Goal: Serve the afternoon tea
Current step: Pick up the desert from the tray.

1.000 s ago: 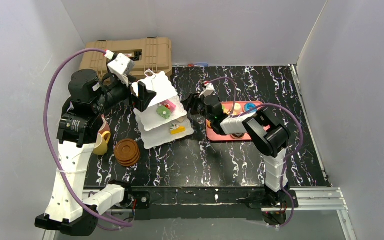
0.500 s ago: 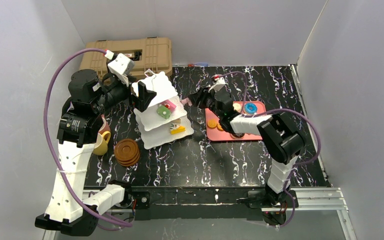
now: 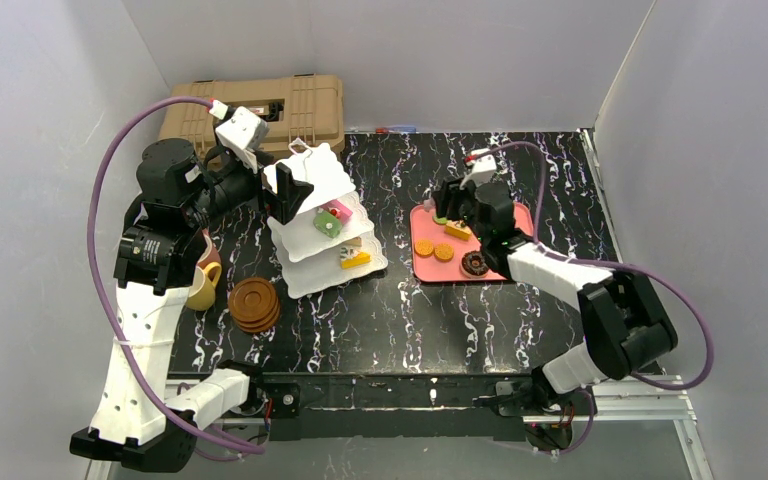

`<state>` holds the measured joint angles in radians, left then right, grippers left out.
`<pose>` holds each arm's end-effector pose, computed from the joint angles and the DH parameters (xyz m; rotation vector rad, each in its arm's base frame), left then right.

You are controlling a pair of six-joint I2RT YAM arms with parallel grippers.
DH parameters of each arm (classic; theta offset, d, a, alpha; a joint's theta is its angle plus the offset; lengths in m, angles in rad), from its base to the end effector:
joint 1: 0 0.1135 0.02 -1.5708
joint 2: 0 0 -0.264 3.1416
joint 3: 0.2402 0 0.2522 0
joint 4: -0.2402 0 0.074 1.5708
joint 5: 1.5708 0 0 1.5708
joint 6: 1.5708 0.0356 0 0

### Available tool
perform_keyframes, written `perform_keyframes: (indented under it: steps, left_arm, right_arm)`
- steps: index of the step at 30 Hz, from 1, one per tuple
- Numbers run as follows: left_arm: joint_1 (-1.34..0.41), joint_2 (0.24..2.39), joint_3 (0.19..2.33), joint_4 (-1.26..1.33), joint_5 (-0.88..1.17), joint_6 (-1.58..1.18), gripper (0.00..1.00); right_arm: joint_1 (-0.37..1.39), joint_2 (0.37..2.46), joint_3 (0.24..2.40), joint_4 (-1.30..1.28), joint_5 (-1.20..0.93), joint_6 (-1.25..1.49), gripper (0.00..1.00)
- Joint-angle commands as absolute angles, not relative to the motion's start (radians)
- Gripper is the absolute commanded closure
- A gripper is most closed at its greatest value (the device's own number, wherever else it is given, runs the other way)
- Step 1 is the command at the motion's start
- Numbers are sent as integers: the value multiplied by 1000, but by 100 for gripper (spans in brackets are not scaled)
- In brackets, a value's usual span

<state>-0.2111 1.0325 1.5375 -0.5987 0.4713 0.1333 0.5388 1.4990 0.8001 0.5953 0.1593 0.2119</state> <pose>0.1680 -0.0525 0.5013 0.6324 1.5497 -0.4502 0.2911 0.1674 0.2539 -0.1547 1.6843 0.4322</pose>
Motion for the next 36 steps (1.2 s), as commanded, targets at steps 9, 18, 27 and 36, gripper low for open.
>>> perform_keyframes:
  steps: [9, 18, 27, 36]
  left_arm:
    - [-204, 1026, 1551, -583, 505, 113, 7]
    - [-204, 1026, 1550, -584, 503, 110, 7]
    - [-204, 1028, 1561, -594, 507, 108, 7]
    - [-204, 1034, 1568, -594, 505, 106, 7]
  right_arm:
    - [391, 1383, 710, 500, 115, 5, 42]
    - [358, 1416, 692, 520, 58, -28, 40]
    - [344, 1484, 697, 575, -41, -38, 38]
    - [344, 1535, 713, 597, -35, -65, 40]
